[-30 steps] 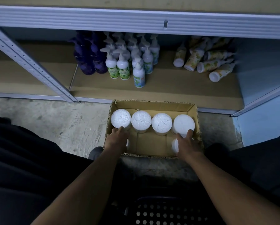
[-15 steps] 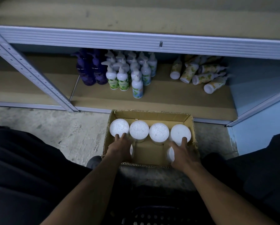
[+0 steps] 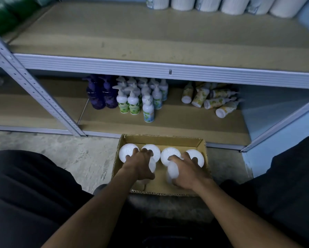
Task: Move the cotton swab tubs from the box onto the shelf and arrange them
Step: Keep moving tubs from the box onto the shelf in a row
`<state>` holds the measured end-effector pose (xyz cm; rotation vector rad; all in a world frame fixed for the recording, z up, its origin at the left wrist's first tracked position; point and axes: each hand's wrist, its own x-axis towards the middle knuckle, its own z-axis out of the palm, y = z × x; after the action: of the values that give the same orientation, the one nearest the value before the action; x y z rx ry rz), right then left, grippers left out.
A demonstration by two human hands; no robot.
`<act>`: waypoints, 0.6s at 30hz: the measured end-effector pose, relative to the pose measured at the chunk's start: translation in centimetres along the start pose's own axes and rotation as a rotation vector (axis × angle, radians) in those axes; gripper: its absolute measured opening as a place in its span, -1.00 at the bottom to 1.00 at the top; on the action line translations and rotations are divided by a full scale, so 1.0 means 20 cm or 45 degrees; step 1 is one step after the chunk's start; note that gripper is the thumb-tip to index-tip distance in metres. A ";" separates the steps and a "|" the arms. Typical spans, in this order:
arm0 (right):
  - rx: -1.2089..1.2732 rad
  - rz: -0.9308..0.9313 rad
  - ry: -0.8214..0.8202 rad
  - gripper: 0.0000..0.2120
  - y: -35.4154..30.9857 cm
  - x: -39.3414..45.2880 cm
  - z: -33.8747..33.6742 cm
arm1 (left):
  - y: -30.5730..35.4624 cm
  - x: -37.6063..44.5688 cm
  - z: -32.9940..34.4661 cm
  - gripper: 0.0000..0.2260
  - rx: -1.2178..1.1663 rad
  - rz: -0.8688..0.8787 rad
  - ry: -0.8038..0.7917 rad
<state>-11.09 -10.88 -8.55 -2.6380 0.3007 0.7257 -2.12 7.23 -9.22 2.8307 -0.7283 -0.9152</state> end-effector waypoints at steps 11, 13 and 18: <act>-0.031 -0.175 0.171 -0.34 -0.12 -0.09 -0.53 | 0.09 -0.07 -0.42 -0.36 -0.093 0.127 0.280; -0.027 -0.210 0.206 -0.34 -0.15 -0.12 -0.65 | 0.11 -0.10 -0.56 -0.38 -0.070 0.149 0.330; -0.115 -0.301 0.301 -0.36 -0.24 -0.18 -0.94 | 0.20 -0.24 -0.92 -0.43 -0.053 0.252 0.462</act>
<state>-4.24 -14.11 9.68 -2.7851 0.0172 0.3592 3.32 4.62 9.27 2.7119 -0.9013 -0.3684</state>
